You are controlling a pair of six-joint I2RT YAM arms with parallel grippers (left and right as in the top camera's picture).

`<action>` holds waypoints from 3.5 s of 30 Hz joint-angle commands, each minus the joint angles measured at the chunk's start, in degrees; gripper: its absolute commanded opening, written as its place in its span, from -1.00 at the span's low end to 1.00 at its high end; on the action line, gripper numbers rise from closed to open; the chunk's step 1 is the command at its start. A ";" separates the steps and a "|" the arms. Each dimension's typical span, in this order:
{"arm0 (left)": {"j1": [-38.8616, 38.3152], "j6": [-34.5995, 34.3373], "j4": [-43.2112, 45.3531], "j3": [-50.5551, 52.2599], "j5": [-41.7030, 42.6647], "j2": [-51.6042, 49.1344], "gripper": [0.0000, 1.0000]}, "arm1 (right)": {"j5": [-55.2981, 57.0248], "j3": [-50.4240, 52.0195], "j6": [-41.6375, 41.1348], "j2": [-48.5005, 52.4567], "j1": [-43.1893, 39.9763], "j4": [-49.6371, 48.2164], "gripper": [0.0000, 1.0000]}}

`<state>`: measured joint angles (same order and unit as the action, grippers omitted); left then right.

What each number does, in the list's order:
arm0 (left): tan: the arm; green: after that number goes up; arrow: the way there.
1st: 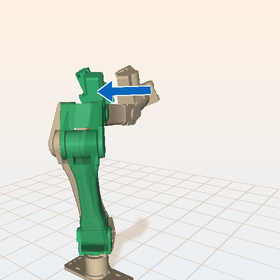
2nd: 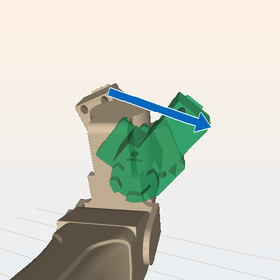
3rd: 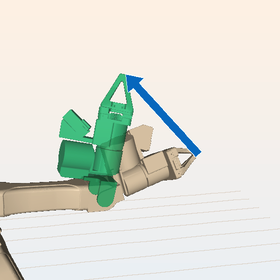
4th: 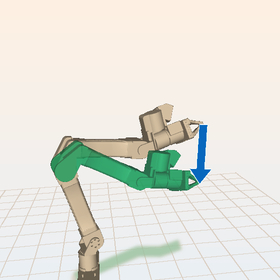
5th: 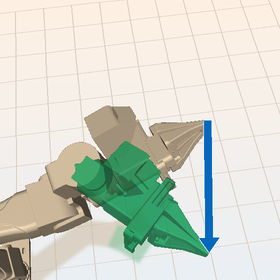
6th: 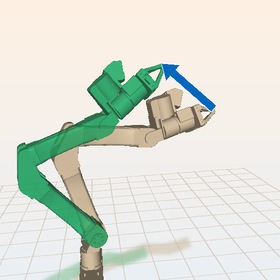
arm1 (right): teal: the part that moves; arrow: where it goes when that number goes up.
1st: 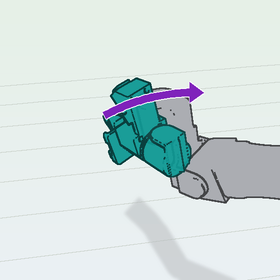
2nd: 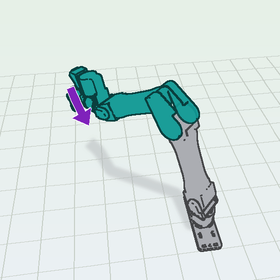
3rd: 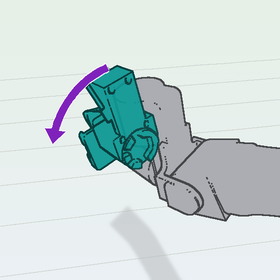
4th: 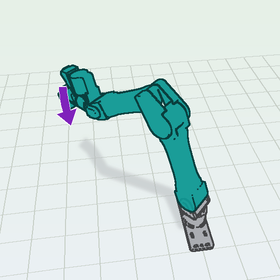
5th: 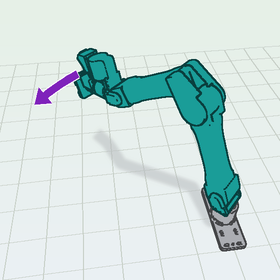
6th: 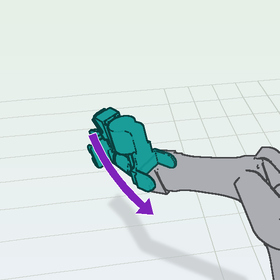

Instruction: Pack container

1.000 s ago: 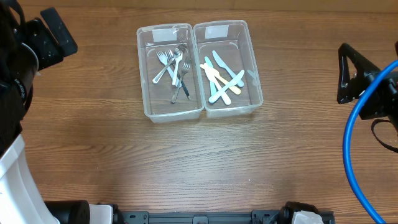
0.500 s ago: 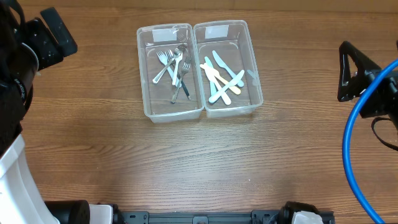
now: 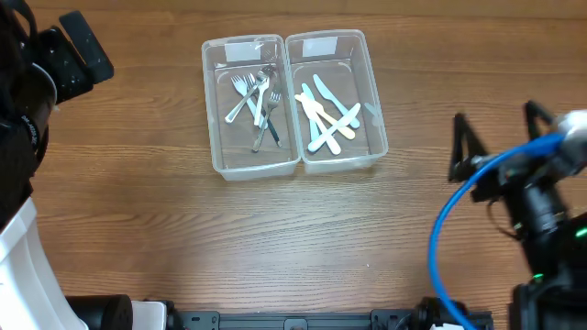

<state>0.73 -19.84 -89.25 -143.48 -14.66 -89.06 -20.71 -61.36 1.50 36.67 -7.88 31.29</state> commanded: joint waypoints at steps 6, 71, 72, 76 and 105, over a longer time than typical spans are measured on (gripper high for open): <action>-0.02 -1.18 -0.11 0.22 -0.76 0.24 1.00 | -3.39 31.01 0.02 -22.45 0.85 -12.98 1.00; -0.02 -1.18 -0.11 0.22 -0.76 0.22 1.00 | 9.75 60.92 0.07 -36.50 4.66 -27.74 1.00; -0.02 -1.18 -0.11 0.22 -0.79 0.24 1.00 | 9.75 60.92 0.04 -36.50 4.66 -27.74 1.00; -0.02 -1.18 -0.11 0.31 -0.76 -0.02 1.00 | 9.75 60.92 0.04 -36.50 4.66 -27.74 1.00; 0.09 -5.20 75.87 103.14 -3.50 49.40 1.00 | 9.73 60.92 0.07 -36.50 4.66 -27.74 1.00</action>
<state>0.73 -21.30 -16.71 -48.93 -17.78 -45.60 -11.53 -1.15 1.52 0.84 -3.60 3.97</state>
